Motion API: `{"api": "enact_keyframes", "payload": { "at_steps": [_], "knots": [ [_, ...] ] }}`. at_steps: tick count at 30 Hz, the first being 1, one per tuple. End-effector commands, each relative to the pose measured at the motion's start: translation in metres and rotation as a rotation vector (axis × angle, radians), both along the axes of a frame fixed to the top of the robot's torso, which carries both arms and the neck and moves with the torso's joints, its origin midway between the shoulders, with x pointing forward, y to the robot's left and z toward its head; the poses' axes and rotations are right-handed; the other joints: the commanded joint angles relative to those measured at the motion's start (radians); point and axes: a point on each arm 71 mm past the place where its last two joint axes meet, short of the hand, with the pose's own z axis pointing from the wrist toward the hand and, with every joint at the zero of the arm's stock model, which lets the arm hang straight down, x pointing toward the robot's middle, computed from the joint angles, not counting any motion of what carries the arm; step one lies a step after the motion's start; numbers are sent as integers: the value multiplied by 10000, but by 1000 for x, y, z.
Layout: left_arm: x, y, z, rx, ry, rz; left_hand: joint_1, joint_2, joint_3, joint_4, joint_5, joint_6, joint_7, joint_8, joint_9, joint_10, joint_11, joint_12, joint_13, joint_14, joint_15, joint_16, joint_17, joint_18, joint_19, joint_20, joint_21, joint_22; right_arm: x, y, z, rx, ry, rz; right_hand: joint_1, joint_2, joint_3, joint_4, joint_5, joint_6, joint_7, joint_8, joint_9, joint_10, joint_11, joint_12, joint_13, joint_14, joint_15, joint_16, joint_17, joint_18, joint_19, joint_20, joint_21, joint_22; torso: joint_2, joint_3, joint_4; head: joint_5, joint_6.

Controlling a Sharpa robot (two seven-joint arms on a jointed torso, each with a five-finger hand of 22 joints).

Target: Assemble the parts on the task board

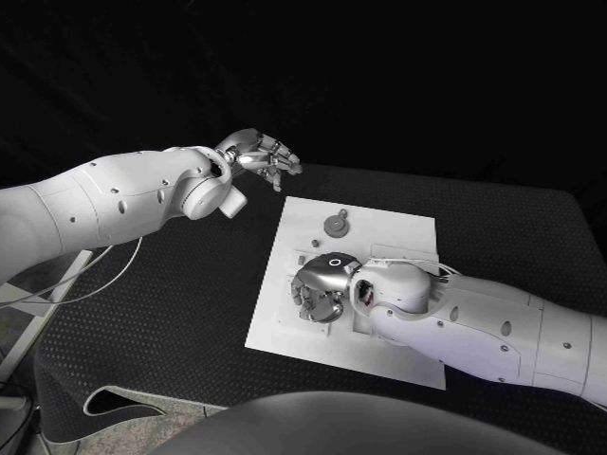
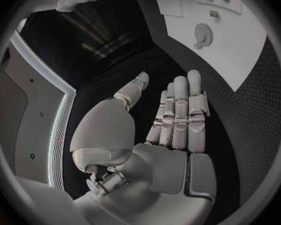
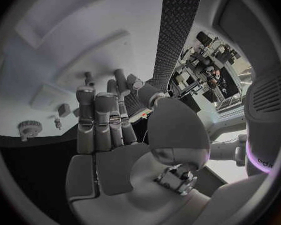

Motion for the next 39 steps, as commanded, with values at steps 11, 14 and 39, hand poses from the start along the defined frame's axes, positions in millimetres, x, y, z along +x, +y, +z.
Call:
{"api": "enact_keyframes", "payload": {
  "at_steps": [11, 14, 39],
  "knots": [
    [0, -1, 1, -101, 20, -130, -46, 42, 10, 56, -8, -17, 61, 39, -15, -57, 40, 10, 10, 28, 19, -67, 16, 478, 80, -3, -51, 19, -3, 3, 3, 406, 48, 33, -55, -197, -598, 12, -23, -324, 82, -216, -80, -211, 87, -100, 105, -110, 103, 27, 4, 1154, -64, 32, 13, 176, 1, 3, -2, -4, 1],
    [0, -2, 1, -105, 21, -140, -48, 41, 9, 57, -8, -18, 61, 41, -16, -58, 40, 10, 11, 28, 19, -68, 17, 478, 80, -3, -52, 19, -2, 2, 3, 427, 25, -2, -42, -166, -614, 13, -22, -333, 86, -224, -83, -216, 90, -106, 114, -112, 107, 30, 5, 1154, -66, 34, 13, 174, 2, 2, 4, -11, 1],
    [-1, 4, 1, -69, -2, -14, -41, 37, 11, 57, -7, -24, 61, 51, -25, -62, 41, 9, 12, 30, 19, -77, 28, 480, 81, -4, -57, 23, 5, -35, 42, 1471, -248, -499, -497, -535, -1383, 25, -24, -531, 193, -350, -121, -565, 210, -322, 197, -175, 224, 46, -4, 1154, -118, 80, -24, 150, -17, 17, -42, -130, 1]
  ]
}}
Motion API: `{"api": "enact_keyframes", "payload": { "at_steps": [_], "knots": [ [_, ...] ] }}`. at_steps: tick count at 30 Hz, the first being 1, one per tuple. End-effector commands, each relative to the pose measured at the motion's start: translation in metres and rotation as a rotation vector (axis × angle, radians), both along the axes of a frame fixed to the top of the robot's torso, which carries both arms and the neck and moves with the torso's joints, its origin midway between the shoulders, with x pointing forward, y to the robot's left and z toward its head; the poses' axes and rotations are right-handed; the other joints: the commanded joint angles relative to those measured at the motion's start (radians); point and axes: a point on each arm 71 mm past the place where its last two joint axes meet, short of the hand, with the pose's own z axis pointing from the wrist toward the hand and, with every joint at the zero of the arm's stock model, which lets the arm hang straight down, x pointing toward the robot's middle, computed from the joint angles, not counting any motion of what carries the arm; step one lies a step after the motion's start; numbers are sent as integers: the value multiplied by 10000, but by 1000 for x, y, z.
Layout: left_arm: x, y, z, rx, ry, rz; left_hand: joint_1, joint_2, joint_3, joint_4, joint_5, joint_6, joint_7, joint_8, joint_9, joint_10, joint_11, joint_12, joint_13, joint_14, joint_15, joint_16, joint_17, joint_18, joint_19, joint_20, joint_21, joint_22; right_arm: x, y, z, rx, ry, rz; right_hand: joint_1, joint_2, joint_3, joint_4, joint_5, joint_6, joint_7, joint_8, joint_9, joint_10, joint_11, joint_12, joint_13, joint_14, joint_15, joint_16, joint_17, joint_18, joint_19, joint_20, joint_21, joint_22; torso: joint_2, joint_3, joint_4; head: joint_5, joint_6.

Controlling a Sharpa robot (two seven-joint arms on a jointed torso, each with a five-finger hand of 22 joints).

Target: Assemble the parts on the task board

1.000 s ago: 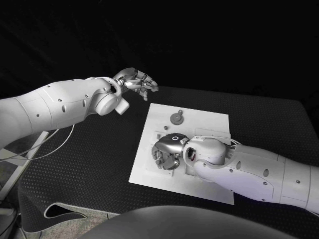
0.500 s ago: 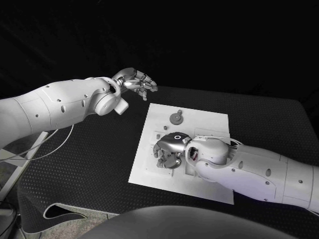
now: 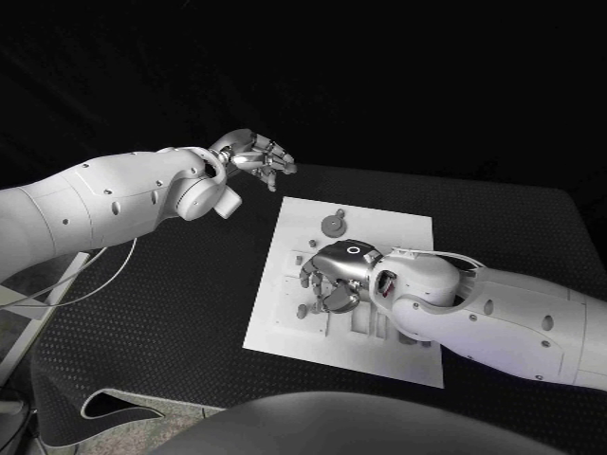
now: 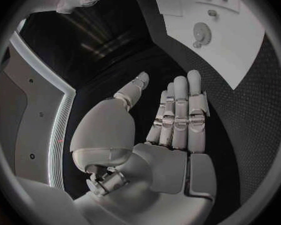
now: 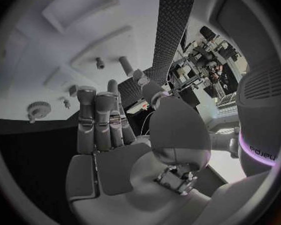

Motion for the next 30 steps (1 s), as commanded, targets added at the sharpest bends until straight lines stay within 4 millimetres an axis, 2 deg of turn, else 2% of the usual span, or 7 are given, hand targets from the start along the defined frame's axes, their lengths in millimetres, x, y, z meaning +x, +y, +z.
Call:
{"api": "enact_keyframes", "payload": {
  "at_steps": [1, 7, 10, 15, 16, 18, 30],
  "knots": [
    [0, -1, 1, -100, -14, -106, -41, 36, 11, 58, -7, -24, 62, 51, -18, -37, 17, 9, 16, 30, 19, -36, 13, 481, 61, 16, -38, 15, 0, -6, 12, 624, 112, -102, -148, -10, -105, 3, -23, -89, -4, -60, -9, -82, -23, -59, 20, -38, 68, 47, 0, 1143, -39, 8, -25, 152, -7, 3, -17, -53, 1],
    [1, -1, 1, -97, -30, -94, -39, 37, 12, 58, -7, -24, 62, 54, -20, -38, 17, 9, 16, 31, 19, -38, 16, 481, 61, 16, -39, 16, 14, -28, 36, 1551, 447, -991, -102, 203, -168, 5, -23, -40, -28, -33, 8, 17, -53, -8, 91, -19, 40, 61, -4, 1143, -8, -12, -31, 142, -13, 4, -4, -146, 29],
    [1, -1, 1, -93, -44, -78, -39, 38, 12, 59, -7, -23, 62, 56, -20, -37, 17, 10, 17, 31, 19, -39, 17, 481, 62, 16, -39, 17, 29, -52, 43, 1818, 937, -1968, -111, 687, -105, 53, -25, 178, -143, 87, 64, 518, -190, 285, 285, 2, -88, 50, -22, 1143, 25, -7, -38, 131, -35, -3, -10, -300, 110],
    [2, 1, 1, -76, -62, -21, -51, 39, 8, 68, -8, -21, 62, 61, -22, -33, 17, 12, 18, 32, 20, -41, 20, 479, 63, 18, -40, 18, 48, -92, 44, 1681, 2200, -3547, -659, 984, -309, 150, 52, 741, -637, 442, 335, 1963, -724, 2229, 1961, 233, -630, 163, 8, 1143, 229, -9, 25, 136, -108, -13, -72, -493, 182],
    [2, 1, 0, -74, -58, -4, -53, 40, 7, 70, -8, -21, 62, 62, -23, -32, 17, 13, 19, 33, 20, -41, 21, 479, 64, 18, -40, 19, 50, -102, 41, 1321, 2572, -3860, -929, 1145, -401, 132, -114, 894, -1044, 602, 570, 1650, -969, 3904, 3671, 484, -610, 634, 296, 1143, 440, -116, 195, 221, -126, -12, -95, -523, 189],
    [2, 2, 0, -71, -54, 12, -56, 41, 6, 73, -8, -20, 62, 64, -23, -31, 17, 13, 19, 33, 20, -42, 22, 479, 64, 19, -40, 19, 51, -116, 37, 749, 3044, -4305, -1604, 1265, -515, 524, -35, 872, -702, 628, 681, 978, -890, 4583, 4495, 352, -775, 746, 424, 1112, 329, -81, 118, 176, -151, -8, -123, -542, 192],
    [2, 2, -2, -64, -4, 9, -76, 49, 1, 90, -8, -19, 61, 71, -27, -29, 17, 14, 21, 33, 20, -47, 28, 477, 65, 20, -43, 21, 40, -175, 9, -1551, 6336, -6589, -3584, 1089, -154, 1859, -21, 1068, -1003, 1057, 1689, -438, -1092, 8357, 8022, 81, -951, 2525, 2008, 1143, 445, -409, 522, 245, -303, 79, -321, -651, 186]
  ]
}}
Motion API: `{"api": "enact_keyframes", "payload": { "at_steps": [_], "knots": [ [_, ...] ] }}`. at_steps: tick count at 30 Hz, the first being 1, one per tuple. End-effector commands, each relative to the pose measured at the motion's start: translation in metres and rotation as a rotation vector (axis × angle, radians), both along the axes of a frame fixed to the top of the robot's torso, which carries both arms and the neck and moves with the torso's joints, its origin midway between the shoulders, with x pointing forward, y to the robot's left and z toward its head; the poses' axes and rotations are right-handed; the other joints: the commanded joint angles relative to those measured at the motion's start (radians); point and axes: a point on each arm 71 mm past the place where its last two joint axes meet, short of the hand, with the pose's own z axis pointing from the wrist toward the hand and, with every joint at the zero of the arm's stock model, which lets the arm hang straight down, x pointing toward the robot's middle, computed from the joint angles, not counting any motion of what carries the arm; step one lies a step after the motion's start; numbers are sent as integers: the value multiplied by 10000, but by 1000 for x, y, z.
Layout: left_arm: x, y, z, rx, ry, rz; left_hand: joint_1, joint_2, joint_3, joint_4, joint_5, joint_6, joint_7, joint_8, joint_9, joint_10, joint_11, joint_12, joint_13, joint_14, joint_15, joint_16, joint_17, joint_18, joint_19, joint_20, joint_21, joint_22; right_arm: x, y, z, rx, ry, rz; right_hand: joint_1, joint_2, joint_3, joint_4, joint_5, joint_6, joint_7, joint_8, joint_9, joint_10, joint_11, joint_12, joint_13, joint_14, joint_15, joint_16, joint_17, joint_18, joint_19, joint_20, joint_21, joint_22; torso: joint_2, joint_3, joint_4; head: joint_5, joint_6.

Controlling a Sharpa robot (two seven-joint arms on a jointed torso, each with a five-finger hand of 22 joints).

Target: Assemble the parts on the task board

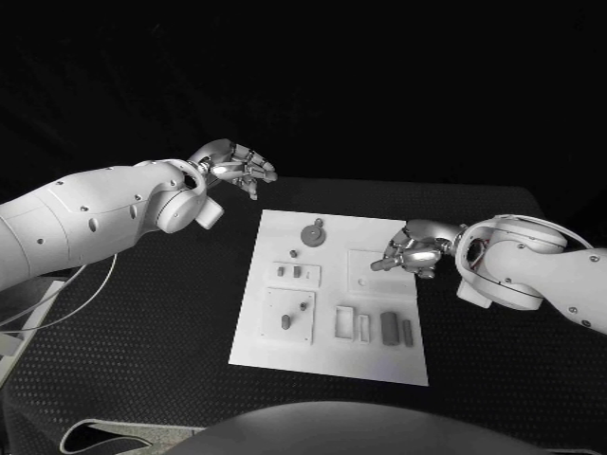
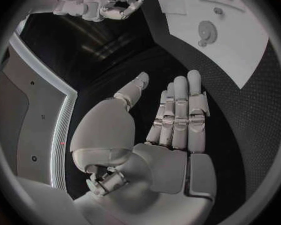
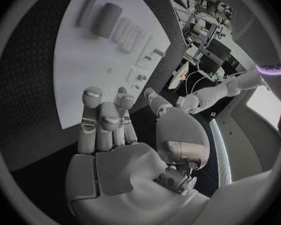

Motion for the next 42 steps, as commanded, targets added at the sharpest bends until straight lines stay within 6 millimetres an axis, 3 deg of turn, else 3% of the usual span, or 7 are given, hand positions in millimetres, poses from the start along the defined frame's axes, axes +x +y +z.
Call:
{"api": "enact_keyframes", "payload": {
  "at_steps": [1, 8, 15, 23, 27, 33, 42],
  "knots": [
    [0, -1, 0, -114, -13, -103, -77, 50, 6, 42, -8, -17, 62, 30, -9, -34, 22, 14, 15, 33, 20, -48, 10, 476, 83, 2, -43, 9, -12, -12, -16, -800, 2468, -532, -226, 6, 59, 138, 19, 75, -6, 95, 164, -410, 78, 305, 258, 12, -20, 160, 284, 431, 36, -109, 110, 242, -67, 51, -98, -74, -29],
    [-1, 0, 0, -110, -7, -94, -85, 49, 3, 47, -8, -18, 62, 32, -10, -33, 22, 15, 16, 33, 21, -50, 12, 475, 82, 3, -44, 10, -20, -24, -27, -1503, 3197, -729, -789, -64, 114, 435, 18, 128, -39, 108, 392, -479, 27, 560, 452, 152, -55, 365, 830, 431, 31, -182, 281, 237, -112, 93, -169, -199, -120],
    [-1, 0, 0, -128, 20, -137, -96, 49, -2, 55, -8, -20, 62, 36, -14, -33, 22, 15, 17, 33, 21, -53, 16, 475, 81, 2, -46, 11, -27, -21, -42, -2286, 3282, -363, -1285, -76, 133, 678, 18, 105, -45, 8, 470, -493, 18, 640, 497, 199, -66, 444, 1068, 431, -2, -220, 404, 235, -98, 72, -133, -369, -172],
    [-1, 0, -1, -147, 33, -127, -108, 53, -5, 65, -8, -21, 62, 39, -17, -35, 23, 14, 17, 32, 21, -57, 19, 475, 81, 2, -48, 12, -32, -9, -59, -2543, 3060, -47, -1425, -96, 205, 719, 19, 96, -42, -80, 472, -483, 20, 673, 507, 223, -64, 474, 1173, 431, -15, -233, 484, 234, -92, 63, -117, -387, -198],
    [-1, 1, -1, -139, 37, -107, -110, 55, -5, 68, -8, -23, 62, 40, -19, -35, 22, 13, 17, 32, 21, -58, 21, 476, 81, 1, -49, 13, -33, -6, -64, -2584, 3138, 68, -1427, -82, 234, 703, 19, 96, -39, -104, 469, -482, 22, 679, 508, 226, -62, 477, 1190, 431, -19, -235, 503, 234, -77, 73, -122, -326, -198],
    [-1, 2, -1, -135, 39, -96, -112, 56, -5, 70, -7, -25, 62, 42, -21, -37, 22, 13, 17, 32, 20, -60, 24, 477, 80, 0, -50, 14, -35, -3, -69, -2529, 3197, 117, -1435, -2, 295, 658, 19, 122, -35, -141, 471, -486, 27, 688, 509, 221, -55, 475, 1203, 431, -36, -227, 542, 231, -84, 57, -122, -298, -198],
    [-1, 1, -1, -140, 42, -114, -115, 59, -5, 75, -7, -27, 62, 45, -25, -38, 22, 12, 18, 33, 20, -63, 28, 478, 81, -1, -52, 16, -34, 3, -72, -2476, 3177, 189, -1419, 94, 351, 460, 19, 158, -29, -203, 485, -491, 33, 705, 510, 220, -49, 470, 1232, 431, -65, -204, 610, 226, -85, 69, -131, -244, -198]
  ]
}}
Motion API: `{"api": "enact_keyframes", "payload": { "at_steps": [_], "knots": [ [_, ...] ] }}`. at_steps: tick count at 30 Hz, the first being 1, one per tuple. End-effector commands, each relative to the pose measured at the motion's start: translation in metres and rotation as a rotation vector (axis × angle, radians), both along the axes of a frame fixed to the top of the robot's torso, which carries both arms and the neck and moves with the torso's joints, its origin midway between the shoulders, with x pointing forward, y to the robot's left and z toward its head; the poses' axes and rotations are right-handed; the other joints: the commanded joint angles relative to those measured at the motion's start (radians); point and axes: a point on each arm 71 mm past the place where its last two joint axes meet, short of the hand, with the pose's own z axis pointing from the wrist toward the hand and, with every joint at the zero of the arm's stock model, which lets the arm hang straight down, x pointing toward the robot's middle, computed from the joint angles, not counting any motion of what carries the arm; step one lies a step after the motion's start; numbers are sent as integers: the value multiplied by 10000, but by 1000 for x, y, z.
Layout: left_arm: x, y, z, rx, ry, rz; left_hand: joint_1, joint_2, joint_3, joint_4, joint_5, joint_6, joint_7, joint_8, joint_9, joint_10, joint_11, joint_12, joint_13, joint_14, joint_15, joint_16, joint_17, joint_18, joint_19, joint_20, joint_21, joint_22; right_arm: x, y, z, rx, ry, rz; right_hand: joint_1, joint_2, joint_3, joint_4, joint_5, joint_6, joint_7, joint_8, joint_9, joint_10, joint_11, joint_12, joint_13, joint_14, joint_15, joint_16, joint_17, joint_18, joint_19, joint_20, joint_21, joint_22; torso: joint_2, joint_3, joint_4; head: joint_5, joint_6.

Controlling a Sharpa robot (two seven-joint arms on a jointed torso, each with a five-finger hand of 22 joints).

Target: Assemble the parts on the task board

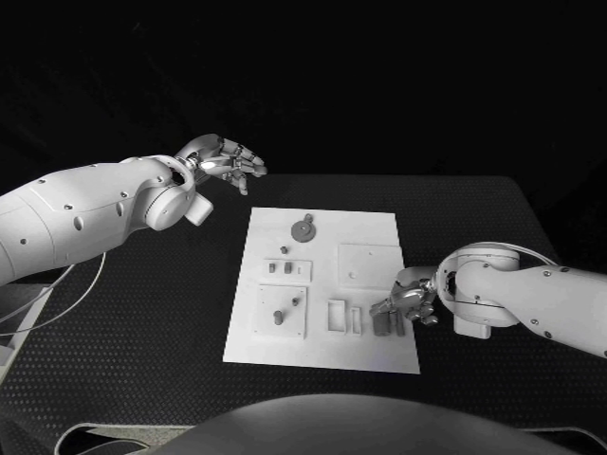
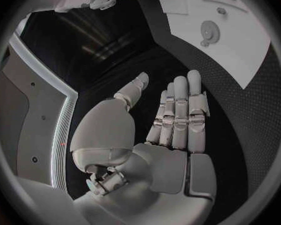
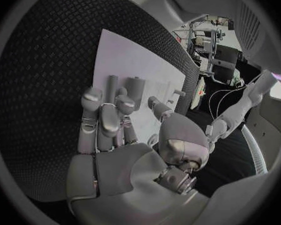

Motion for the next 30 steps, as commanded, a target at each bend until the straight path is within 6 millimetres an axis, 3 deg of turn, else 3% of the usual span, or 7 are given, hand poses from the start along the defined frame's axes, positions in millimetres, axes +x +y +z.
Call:
{"api": "enact_keyframes", "payload": {
  "at_steps": [1, 7, 17, 21, 30],
  "knots": [
    [0, -2, 0, -130, 5, -168, -79, 24, -5, 76, -7, -17, 73, 46, -12, -56, 40, 12, 15, 33, 20, -65, 13, 478, 60, 20, -52, 10, 0, 3, -2, -1, 22, 133, 26, 109, 2, -110, 19, 112, 51, -66, 19, -453, 30, 67, 12, 82, 8, 24, 13, 582, -57, -1, 60, 226, -1, 4, -3, 20, 1],
    [-1, -2, 0, -124, 16, -157, -86, 32, -5, 84, -7, -18, 73, 48, -14, -57, 40, 12, 15, 34, 20, -67, 16, 478, 61, 20, -53, 11, 1, 7, -7, -29, 104, 99, 11, 230, 27, -333, 19, 128, 60, -127, 36, -459, 37, 76, 7, 73, 16, 6, 14, 582, -79, 17, 104, 216, 3, -4, 1, 21, 1],
    [0, -2, 0, -121, 53, -172, -109, 33, -11, 103, -8, -25, 75, 52, -22, -65, 43, 7, 14, 31, 23, -75, 23, 476, 57, 22, -58, 13, 2, 12, -20, -286, 205, 187, 9, 457, 97, -1137, 18, 111, 104, -359, 5, -463, 81, 96, -13, 91, 56, -33, 58, 582, -92, 51, 177, 190, -1, -19, 25, 82, 1],
    [-1, -2, 0, -123, 52, -169, -115, 33, -13, 109, -8, -27, 76, 54, -24, -67, 44, 6, 14, 30, 23, -78, 25, 476, 56, 23, -60, 13, 0, 15, -21, -273, 198, 205, -2, 459, 129, -1449, 17, 129, 117, -441, -23, -462, 93, 101, -24, 99, 68, -52, 70, 582, -86, 61, 186, 178, -2, -16, -2, 120, 1],
    [-1, -3, 0, -126, 48, -173, -120, 34, -13, 116, -7, -30, 76, 57, -27, -71, 45, 5, 14, 29, 24, -81, 28, 477, 55, 22, -63, 14, -4, 24, -20, -184, 257, 459, -89, 462, 192, -1764, 17, 125, 140, -564, -59, -467, 114, 96, -50, 82, 88, -103, 21, 582, -68, 71, 179, 159, -2, -8, 5, 134, 1]
  ]
}}
